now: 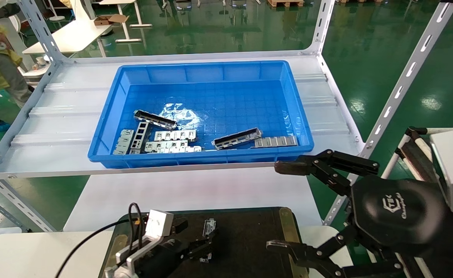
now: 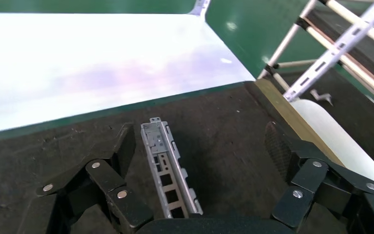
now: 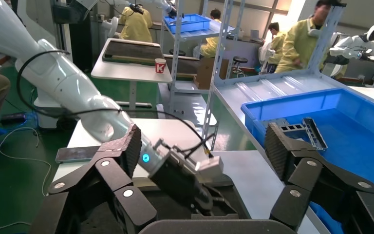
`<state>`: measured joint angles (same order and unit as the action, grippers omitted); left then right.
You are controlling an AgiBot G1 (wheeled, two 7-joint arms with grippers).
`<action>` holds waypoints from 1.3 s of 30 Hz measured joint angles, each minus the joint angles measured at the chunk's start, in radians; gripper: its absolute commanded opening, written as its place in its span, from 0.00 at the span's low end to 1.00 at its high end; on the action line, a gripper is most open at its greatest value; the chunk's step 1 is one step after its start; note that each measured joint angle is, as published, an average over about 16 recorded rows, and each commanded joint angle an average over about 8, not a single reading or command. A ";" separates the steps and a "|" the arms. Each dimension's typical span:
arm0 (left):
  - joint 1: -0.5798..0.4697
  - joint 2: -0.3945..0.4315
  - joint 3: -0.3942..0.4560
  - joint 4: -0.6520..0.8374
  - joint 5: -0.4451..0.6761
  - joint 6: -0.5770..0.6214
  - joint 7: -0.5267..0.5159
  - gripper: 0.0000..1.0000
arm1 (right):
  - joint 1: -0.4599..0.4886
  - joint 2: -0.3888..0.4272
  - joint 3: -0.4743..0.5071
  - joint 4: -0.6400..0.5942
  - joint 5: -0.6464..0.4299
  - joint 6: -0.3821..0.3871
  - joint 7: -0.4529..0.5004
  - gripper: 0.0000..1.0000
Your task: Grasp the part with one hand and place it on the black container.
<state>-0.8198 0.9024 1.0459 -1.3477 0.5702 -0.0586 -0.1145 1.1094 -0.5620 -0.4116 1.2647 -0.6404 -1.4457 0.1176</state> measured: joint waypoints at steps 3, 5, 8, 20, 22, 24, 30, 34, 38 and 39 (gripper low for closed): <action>0.000 -0.044 -0.020 0.001 0.008 0.080 0.008 1.00 | 0.000 0.000 0.000 0.000 0.000 0.000 0.000 1.00; 0.002 -0.070 -0.035 0.003 0.013 0.129 0.017 1.00 | 0.000 0.000 0.000 0.000 0.000 0.000 0.000 1.00; 0.005 -0.106 -0.057 0.005 0.019 0.197 0.034 1.00 | 0.000 0.000 0.000 0.000 0.000 0.000 0.000 1.00; 0.026 -0.221 -0.144 0.025 0.020 0.434 0.125 1.00 | 0.000 0.000 0.000 0.000 0.000 0.000 0.000 1.00; 0.028 -0.237 -0.156 0.028 0.017 0.467 0.139 1.00 | 0.000 0.000 0.000 0.000 0.000 0.000 0.000 1.00; 0.029 -0.254 -0.166 0.031 0.014 0.499 0.151 1.00 | 0.000 0.000 0.000 0.000 0.000 0.000 0.000 1.00; 0.028 -0.298 -0.189 0.038 0.003 0.588 0.179 1.00 | 0.000 0.000 0.000 0.000 0.000 0.000 0.000 1.00; 0.026 -0.318 -0.197 0.040 -0.003 0.627 0.189 1.00 | 0.000 0.000 0.000 0.000 0.000 0.000 0.000 1.00; 0.025 -0.331 -0.202 0.040 -0.006 0.654 0.195 1.00 | 0.000 0.000 0.000 0.000 0.000 0.000 0.000 1.00; 0.024 -0.335 -0.204 0.040 -0.008 0.660 0.196 1.00 | 0.000 0.000 0.000 0.000 0.000 0.000 0.000 1.00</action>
